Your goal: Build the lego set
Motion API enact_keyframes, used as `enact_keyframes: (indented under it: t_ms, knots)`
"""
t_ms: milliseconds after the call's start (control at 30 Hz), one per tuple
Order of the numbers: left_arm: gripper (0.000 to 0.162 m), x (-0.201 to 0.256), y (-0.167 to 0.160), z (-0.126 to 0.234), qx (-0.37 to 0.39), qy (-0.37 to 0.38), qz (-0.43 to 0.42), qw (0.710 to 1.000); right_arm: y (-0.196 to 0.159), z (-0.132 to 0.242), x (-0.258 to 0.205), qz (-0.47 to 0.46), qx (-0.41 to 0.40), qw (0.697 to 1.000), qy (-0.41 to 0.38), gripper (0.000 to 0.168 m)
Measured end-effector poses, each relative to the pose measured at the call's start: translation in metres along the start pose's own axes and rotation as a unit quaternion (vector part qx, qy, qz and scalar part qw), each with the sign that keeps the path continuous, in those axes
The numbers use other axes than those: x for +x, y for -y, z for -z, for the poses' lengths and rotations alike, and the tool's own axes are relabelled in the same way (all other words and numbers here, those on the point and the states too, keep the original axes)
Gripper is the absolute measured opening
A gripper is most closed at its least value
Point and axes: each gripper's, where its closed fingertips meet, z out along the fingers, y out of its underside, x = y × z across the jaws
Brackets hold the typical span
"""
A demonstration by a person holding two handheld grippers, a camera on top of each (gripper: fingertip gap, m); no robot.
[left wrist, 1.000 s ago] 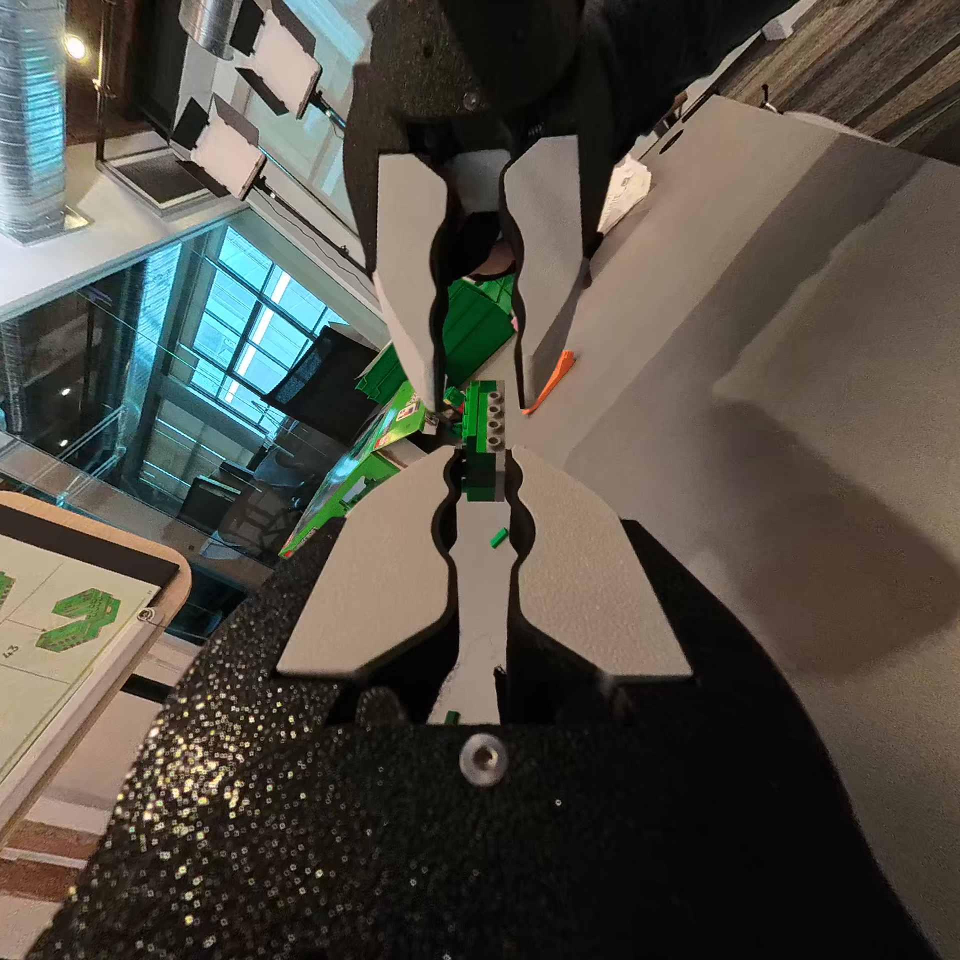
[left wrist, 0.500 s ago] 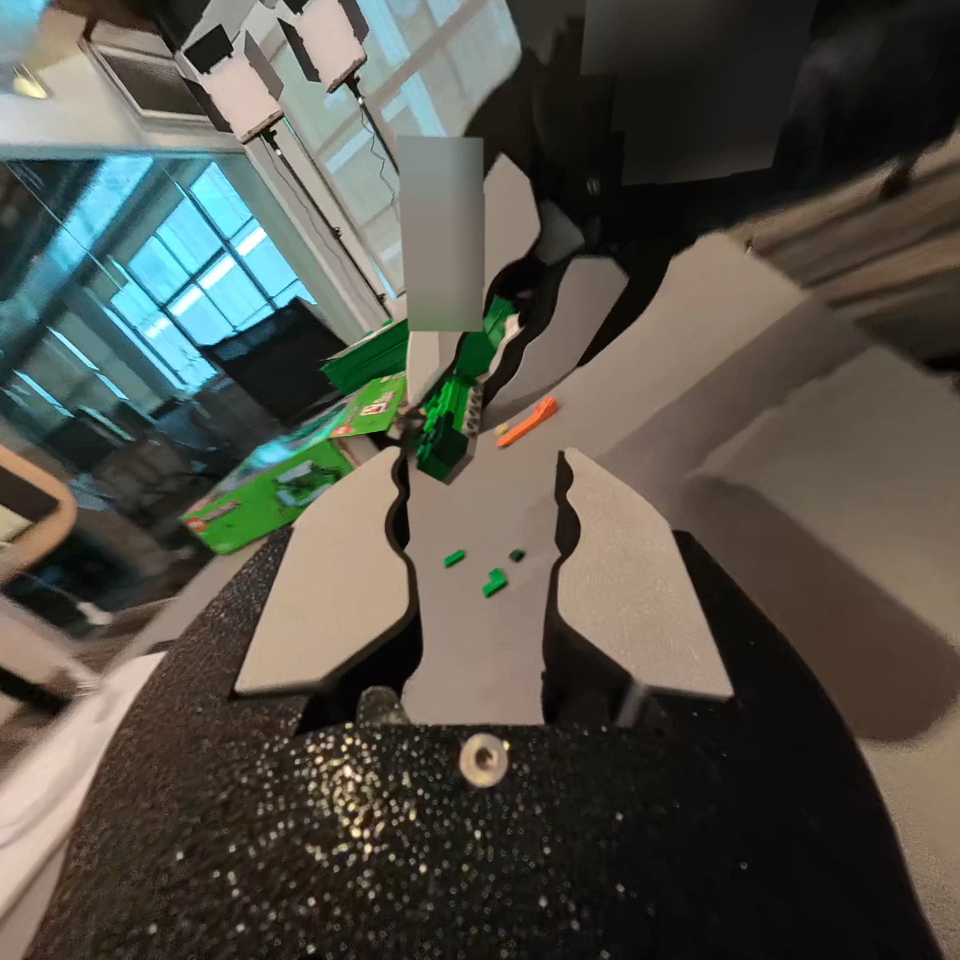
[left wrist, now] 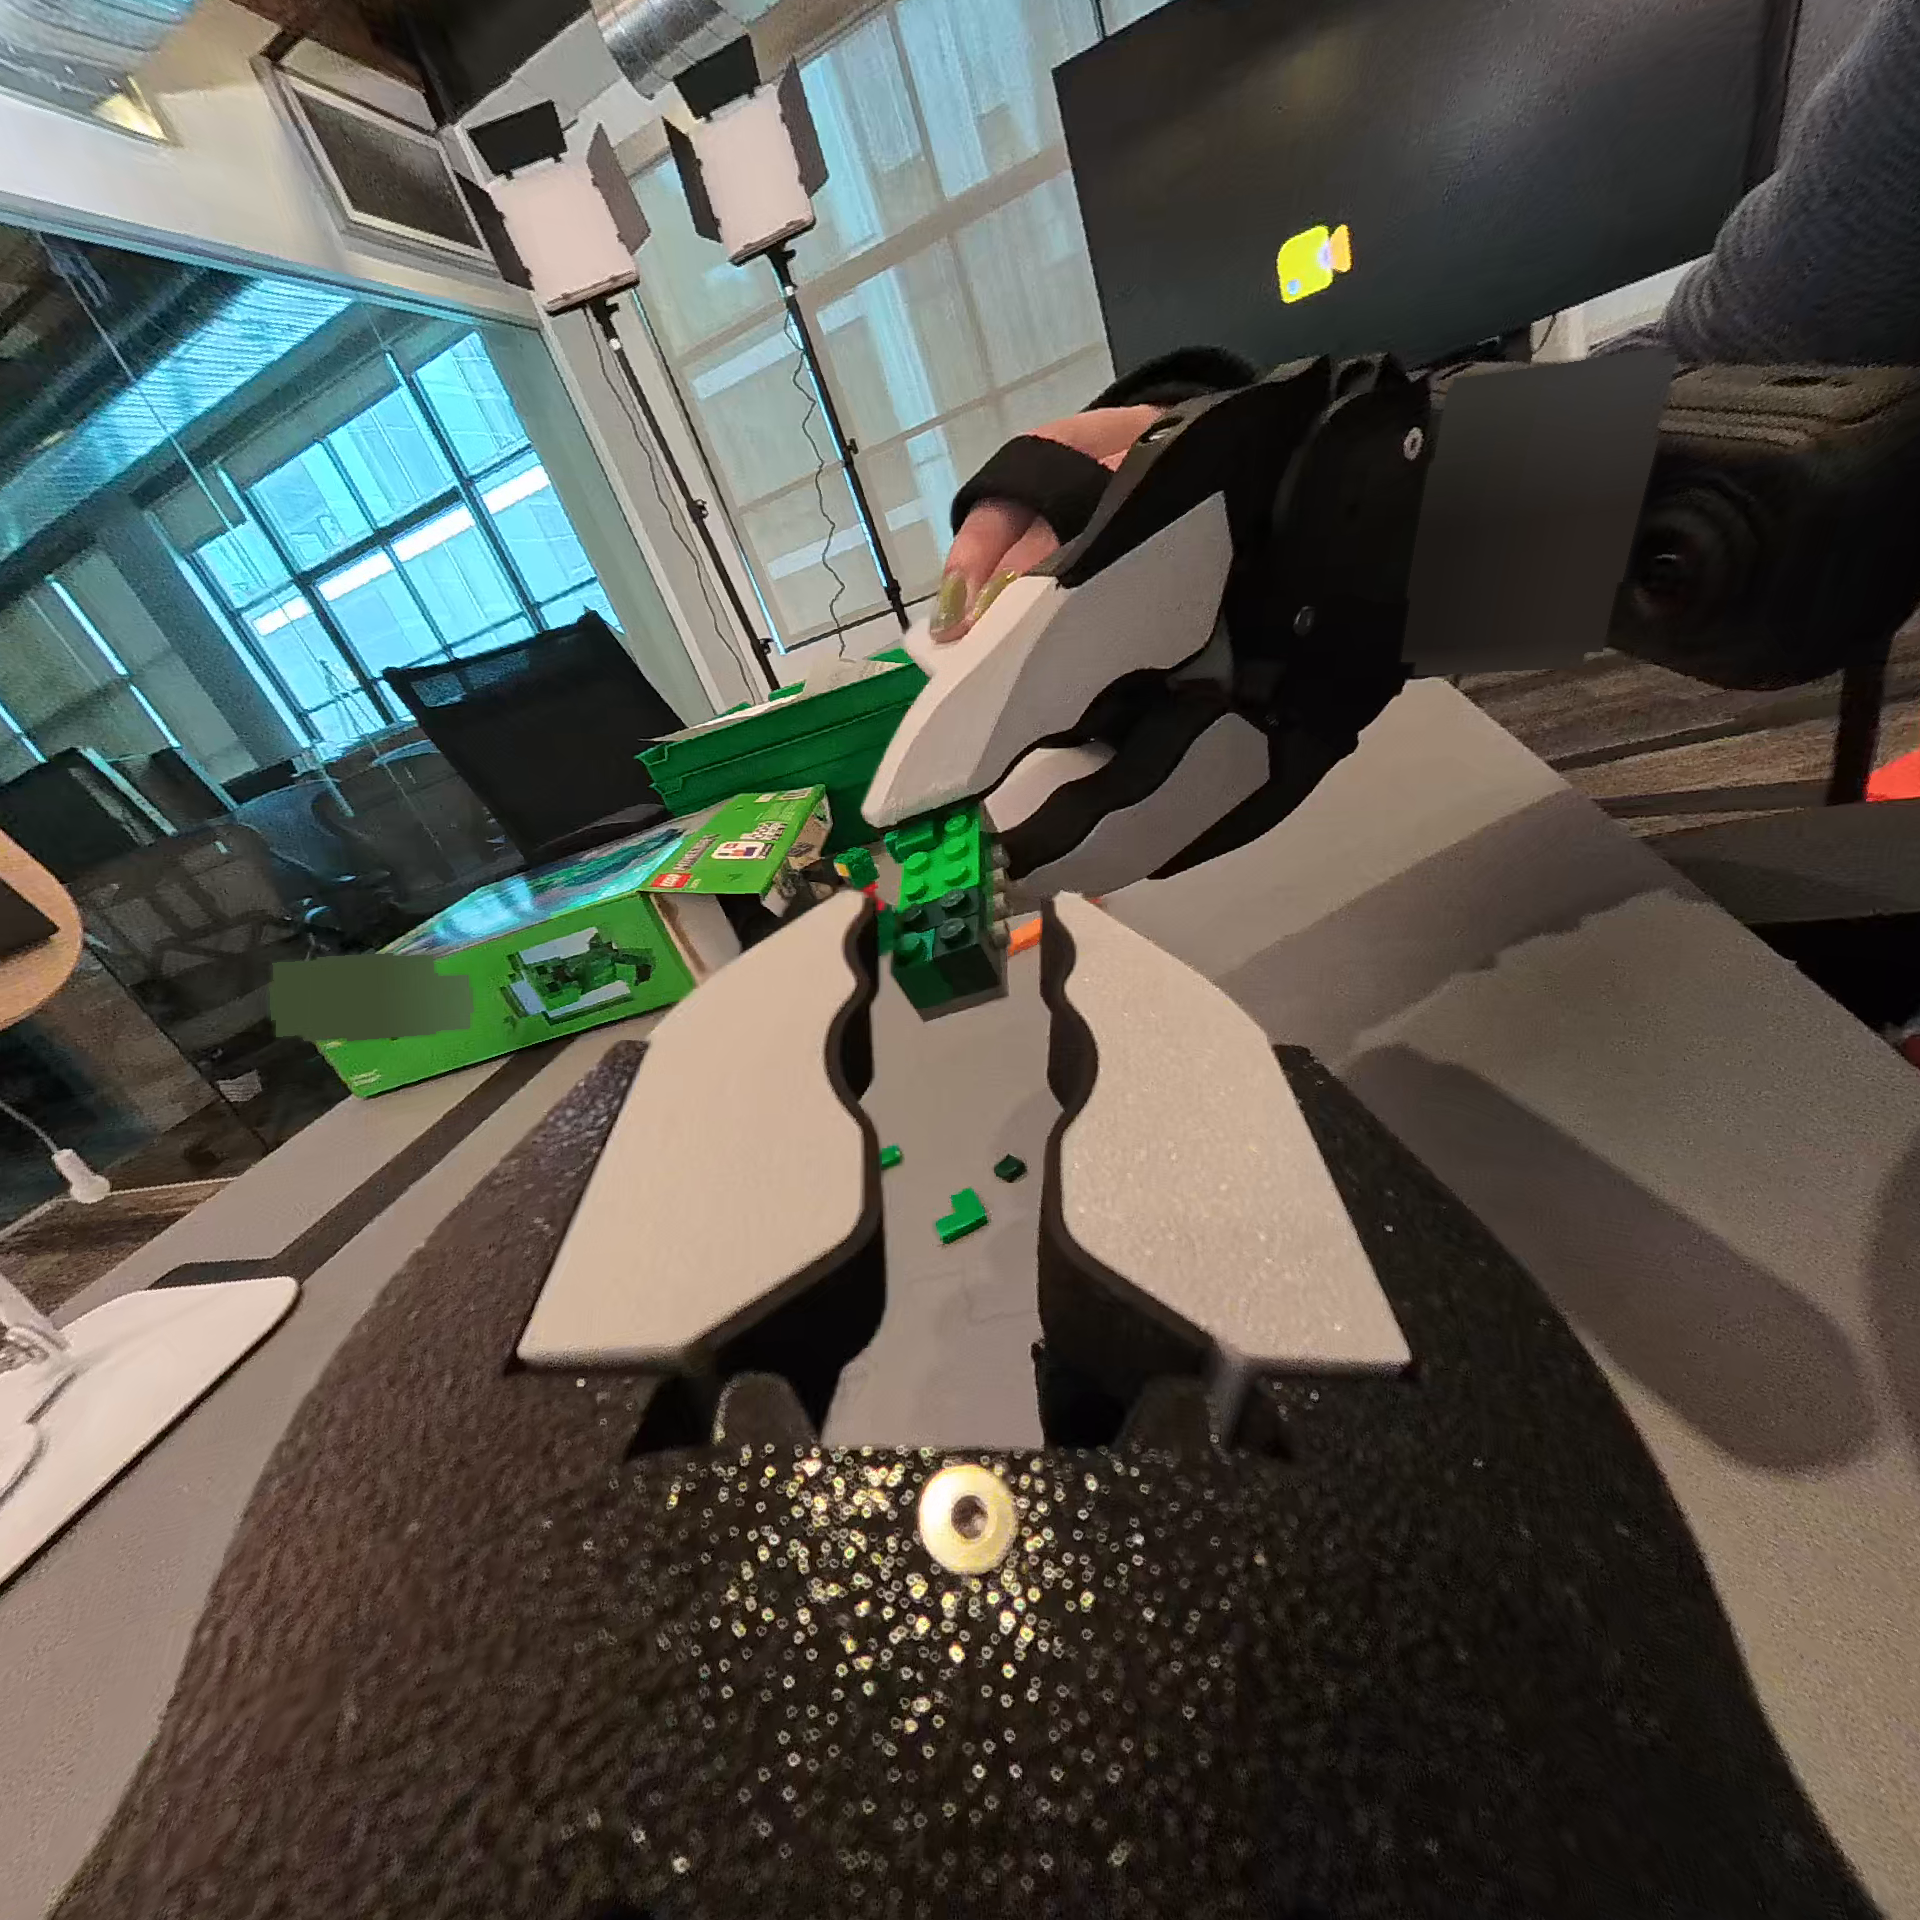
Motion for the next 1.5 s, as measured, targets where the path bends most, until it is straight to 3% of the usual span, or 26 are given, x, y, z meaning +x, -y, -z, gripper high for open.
enact_keyframes:
  t_ms: [167,333,400,467,533,633,700,800,933,1067,1500]
  knots:
    - [0.042,0.002,0.001,-0.001,0.000,-0.007,0.005,1.000,0.002,0.002,0.004,-0.005,0.005,1.000,-0.012,0.017]
    - [0.020,0.002,0.002,0.000,0.003,-0.015,0.022,1.000,0.003,0.002,0.004,-0.010,0.006,1.000,-0.019,0.017]
    - [0.019,-0.003,0.002,0.001,-0.004,0.000,0.024,1.000,0.000,0.002,0.008,-0.077,0.009,0.996,-0.032,0.020]
    - [0.019,-0.023,-0.001,0.008,-0.018,0.055,0.009,0.998,-0.010,0.007,0.010,-0.186,0.011,0.982,-0.014,0.037]
    - [0.019,-0.043,-0.006,0.019,-0.031,0.104,-0.005,0.994,-0.026,0.013,0.004,-0.307,0.009,0.951,0.025,0.036]
    - [0.019,-0.060,-0.013,0.030,-0.046,0.145,-0.024,0.988,-0.035,0.010,-0.044,-0.486,-0.031,0.857,0.165,0.028]
    - [0.019,-0.061,-0.018,0.032,-0.054,0.147,-0.030,0.987,-0.025,0.011,-0.079,-0.539,-0.046,0.802,0.252,0.024]
    - [0.019,-0.059,-0.023,0.032,-0.066,0.146,-0.043,0.986,0.013,0.014,-0.102,-0.568,-0.004,0.750,0.338,0.018]
    - [0.019,-0.049,-0.025,0.030,-0.061,0.110,-0.043,0.991,0.031,0.012,-0.120,-0.497,0.010,0.781,0.378,0.014]
    - [0.019,-0.047,-0.028,0.031,-0.062,0.095,-0.036,0.993,0.031,0.009,-0.125,-0.522,0.022,0.750,0.406,0.014]
    - [0.019,-0.047,-0.032,0.028,-0.076,0.103,-0.030,0.991,0.029,0.003,-0.116,-0.514,0.025,0.761,0.396,0.000]
